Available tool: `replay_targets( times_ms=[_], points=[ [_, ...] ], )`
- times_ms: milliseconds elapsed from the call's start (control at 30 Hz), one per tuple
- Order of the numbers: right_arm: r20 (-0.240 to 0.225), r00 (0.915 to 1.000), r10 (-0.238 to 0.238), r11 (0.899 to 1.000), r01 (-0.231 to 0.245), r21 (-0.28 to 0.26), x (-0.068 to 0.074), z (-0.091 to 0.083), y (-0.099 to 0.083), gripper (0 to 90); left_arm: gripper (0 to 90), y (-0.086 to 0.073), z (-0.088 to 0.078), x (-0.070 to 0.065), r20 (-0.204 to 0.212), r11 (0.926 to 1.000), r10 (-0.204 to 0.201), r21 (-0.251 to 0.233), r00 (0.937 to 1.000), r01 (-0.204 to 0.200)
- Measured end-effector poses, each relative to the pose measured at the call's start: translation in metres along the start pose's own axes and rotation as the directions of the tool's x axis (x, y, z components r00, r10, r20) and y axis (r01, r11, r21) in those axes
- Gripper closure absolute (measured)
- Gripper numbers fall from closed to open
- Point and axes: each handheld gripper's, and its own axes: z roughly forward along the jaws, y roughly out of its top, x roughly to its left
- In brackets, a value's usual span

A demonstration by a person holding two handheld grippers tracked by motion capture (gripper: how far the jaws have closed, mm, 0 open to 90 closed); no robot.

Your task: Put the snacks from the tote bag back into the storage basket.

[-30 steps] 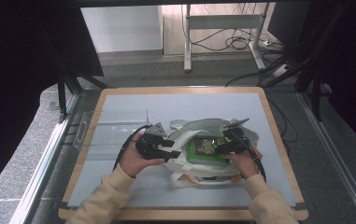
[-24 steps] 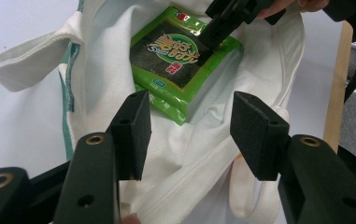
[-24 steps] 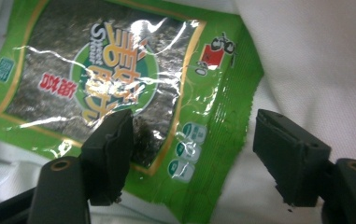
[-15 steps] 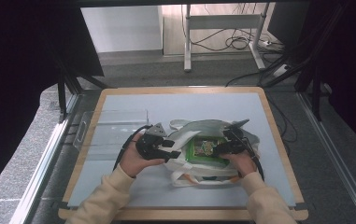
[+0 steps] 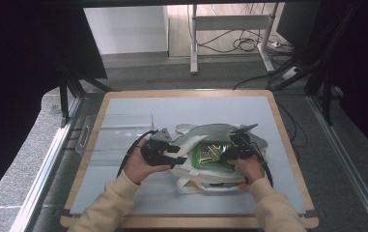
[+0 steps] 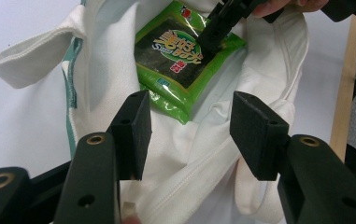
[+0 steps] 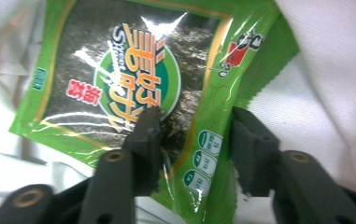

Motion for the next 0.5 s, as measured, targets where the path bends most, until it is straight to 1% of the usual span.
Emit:
replay_targets(
  times_ms=[33, 100, 167, 267, 367, 500],
  points=[
    [-0.024, 0.9997, 0.007, 1.000, -0.007, -0.001, -0.0014, -0.0001, -0.0001, 65.0, 48.4, 0.0000, -0.0001, 0.0002, -0.001, 1.0000, 0.001, 0.000, 1.0000, -0.001],
    [-0.029, 0.9995, 0.009, 1.000, -0.009, -0.006, -0.0019, -0.0006, -0.0005, 70.0, 48.4, -0.0003, 0.0000, 0.0006, -0.003, 1.0000, 0.000, 0.001, 1.0000, 0.000],
    [-0.040, 0.9991, 0.013, 1.000, -0.013, -0.019, -0.0028, -0.0014, -0.0015, 77.0, 48.4, -0.0005, 0.0003, 0.0006, -0.004, 1.0000, 0.000, 0.003, 1.0000, 0.000],
    [-0.056, 0.9983, 0.014, 1.000, -0.016, -0.027, -0.0047, -0.0024, -0.0028, 82.5, 48.3, -0.0009, 0.0012, 0.0004, -0.005, 1.0000, 0.001, 0.008, 1.0000, -0.001],
    [-0.065, 0.9977, 0.020, 0.999, -0.022, -0.030, -0.0061, -0.0036, -0.0031, 84.8, 48.3, -0.0012, 0.0016, 0.0001, -0.005, 1.0000, -0.002, 0.010, 1.0000, 0.002],
    [-0.065, 0.9977, 0.018, 0.999, -0.020, -0.035, -0.0064, -0.0051, -0.0033, 86.3, 48.3, -0.0019, 0.0013, 0.0014, -0.006, 0.9999, -0.001, 0.010, 1.0000, 0.001]
  ],
)
